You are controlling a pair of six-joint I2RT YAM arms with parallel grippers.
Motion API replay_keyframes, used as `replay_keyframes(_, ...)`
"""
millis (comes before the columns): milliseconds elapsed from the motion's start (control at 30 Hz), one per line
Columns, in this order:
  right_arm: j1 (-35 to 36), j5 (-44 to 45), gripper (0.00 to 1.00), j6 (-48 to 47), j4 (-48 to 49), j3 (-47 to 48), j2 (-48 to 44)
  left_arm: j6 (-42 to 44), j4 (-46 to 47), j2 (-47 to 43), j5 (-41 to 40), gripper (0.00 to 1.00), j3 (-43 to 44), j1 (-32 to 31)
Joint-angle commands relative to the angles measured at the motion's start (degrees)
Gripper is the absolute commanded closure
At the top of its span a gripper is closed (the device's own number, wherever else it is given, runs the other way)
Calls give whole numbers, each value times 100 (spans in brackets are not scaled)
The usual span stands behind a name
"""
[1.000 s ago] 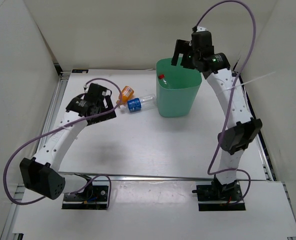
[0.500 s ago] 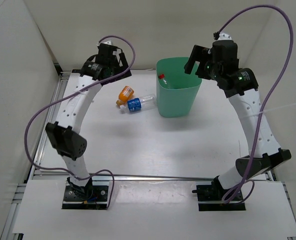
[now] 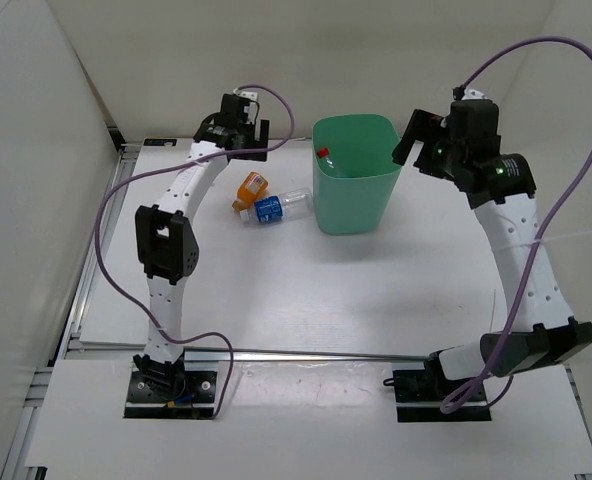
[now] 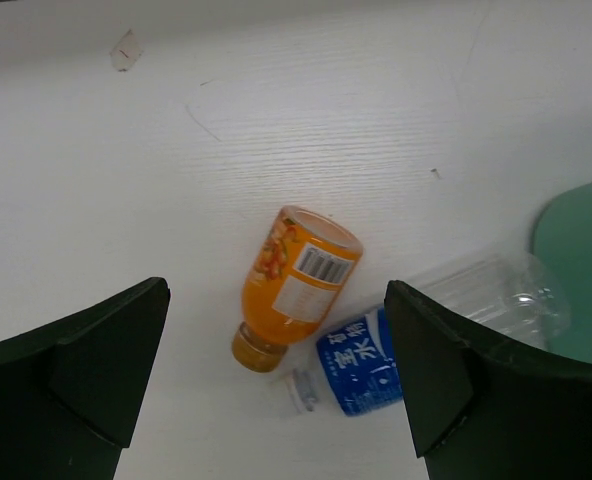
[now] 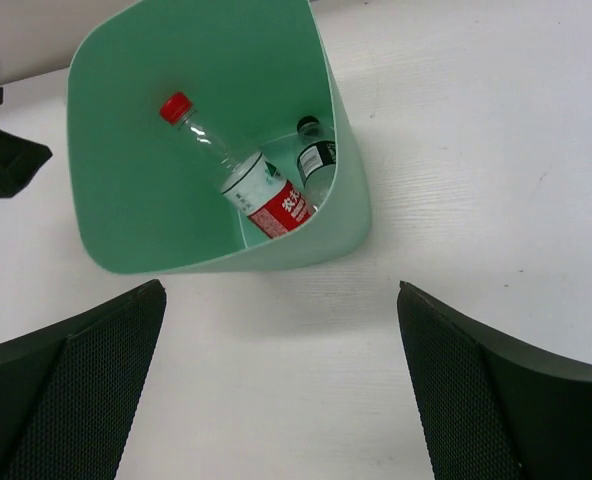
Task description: Put the plastic bottles in the bin
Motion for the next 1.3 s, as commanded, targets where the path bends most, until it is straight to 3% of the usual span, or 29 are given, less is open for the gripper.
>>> replay_keyframes(0, -33, -190, 0, -15, 215, -214, -484, 684, 253, -81, 382, 0, -59, 427)
replay_keyframes(133, -33, -33, 0, -322, 268, -547, -959, 955, 253, 33, 987, 0, -419, 613)
replay_keyframes(467, -156, 144, 0, -402, 215, -1234, -1417, 1325, 429, 243, 3606, 0, -745, 938)
replay_keyframes(867, -208, -41, 0, -814, 215, -1111, -1259, 1272, 429, 1007, 3951, 0, -447, 938)
replay_keyframes(1033, -208, -41, 0, -867, 215, -1111, -1364, 1061, 429, 1395, 3880, 7, -113, 938)
replay_keyframes(1133, -208, -111, 0, -991, 215, -1111, -1417, 913, 429, 1597, 3652, 13, 1, 938)
replay_keyframes(1167, -208, -111, 0, -991, 215, -1172, -1478, 790, 429, 1676, 3504, 19, 2, 938)
replay_keyframes(1267, -208, -111, 0, -991, 215, -1226, -1478, 675, 429, 1676, 3127, 22, 63, 833)
